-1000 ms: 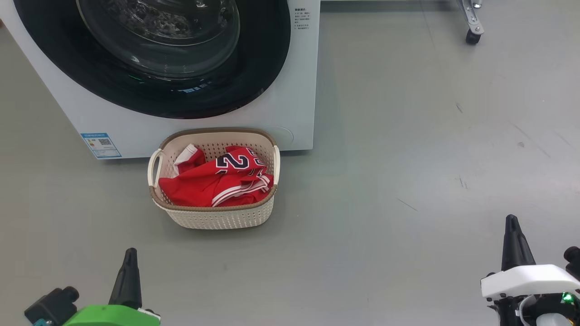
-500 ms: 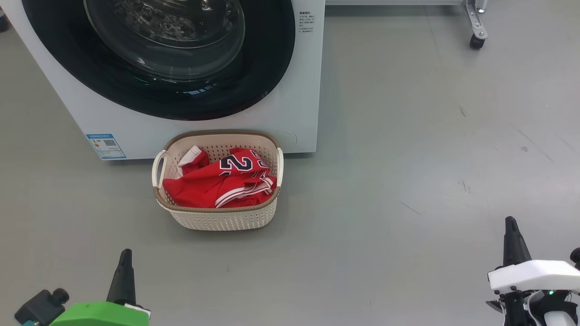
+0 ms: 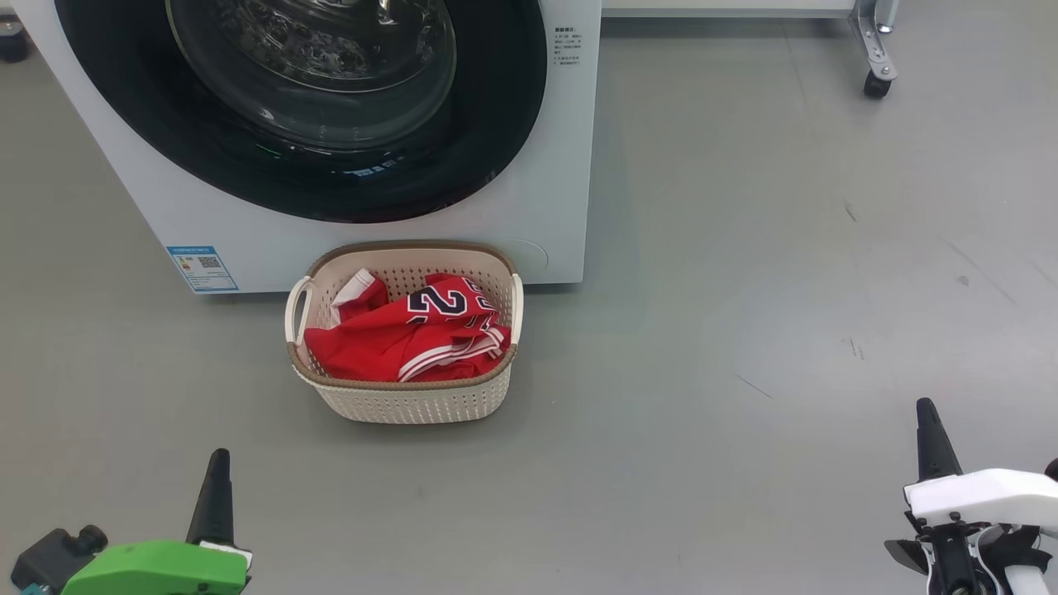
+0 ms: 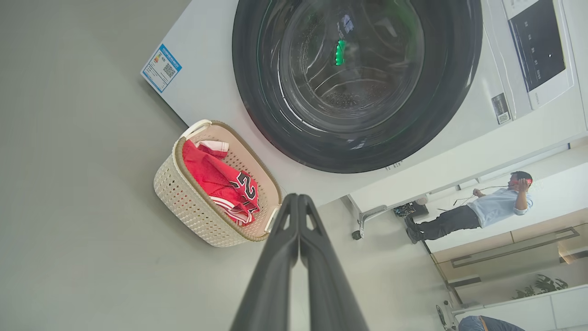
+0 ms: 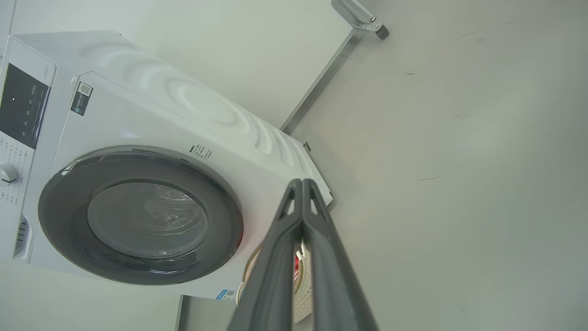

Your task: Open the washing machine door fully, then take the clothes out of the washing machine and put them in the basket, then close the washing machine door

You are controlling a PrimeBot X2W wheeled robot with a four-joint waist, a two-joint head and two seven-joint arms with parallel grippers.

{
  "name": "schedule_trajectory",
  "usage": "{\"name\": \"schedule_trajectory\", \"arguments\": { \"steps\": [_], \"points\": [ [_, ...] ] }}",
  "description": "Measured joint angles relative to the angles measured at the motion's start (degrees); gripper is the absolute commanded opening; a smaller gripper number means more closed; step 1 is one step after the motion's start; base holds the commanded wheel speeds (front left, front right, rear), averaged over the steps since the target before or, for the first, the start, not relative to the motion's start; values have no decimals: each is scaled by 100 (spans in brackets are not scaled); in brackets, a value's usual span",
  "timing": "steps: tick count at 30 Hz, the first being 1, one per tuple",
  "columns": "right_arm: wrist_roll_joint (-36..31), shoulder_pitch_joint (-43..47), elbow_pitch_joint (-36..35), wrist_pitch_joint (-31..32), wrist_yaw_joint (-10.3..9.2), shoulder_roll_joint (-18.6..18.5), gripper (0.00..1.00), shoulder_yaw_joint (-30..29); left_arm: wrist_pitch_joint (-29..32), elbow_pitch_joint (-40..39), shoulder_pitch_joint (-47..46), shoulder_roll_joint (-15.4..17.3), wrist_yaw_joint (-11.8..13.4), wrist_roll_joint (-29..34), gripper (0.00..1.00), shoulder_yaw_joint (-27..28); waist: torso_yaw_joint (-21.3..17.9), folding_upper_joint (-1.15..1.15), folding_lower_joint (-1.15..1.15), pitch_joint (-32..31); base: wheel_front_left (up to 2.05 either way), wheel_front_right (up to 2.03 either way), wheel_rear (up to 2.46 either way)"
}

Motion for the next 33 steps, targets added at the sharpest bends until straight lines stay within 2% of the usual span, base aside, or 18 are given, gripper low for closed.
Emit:
{"name": "schedule_trajectory", "arguments": {
  "steps": [33],
  "points": [
    [2491,-366,424,577,281,69,0,-227,590,155,-327,79,0,-2068,0,233,140,0,0,-119,0,0,0]
  ]
}}
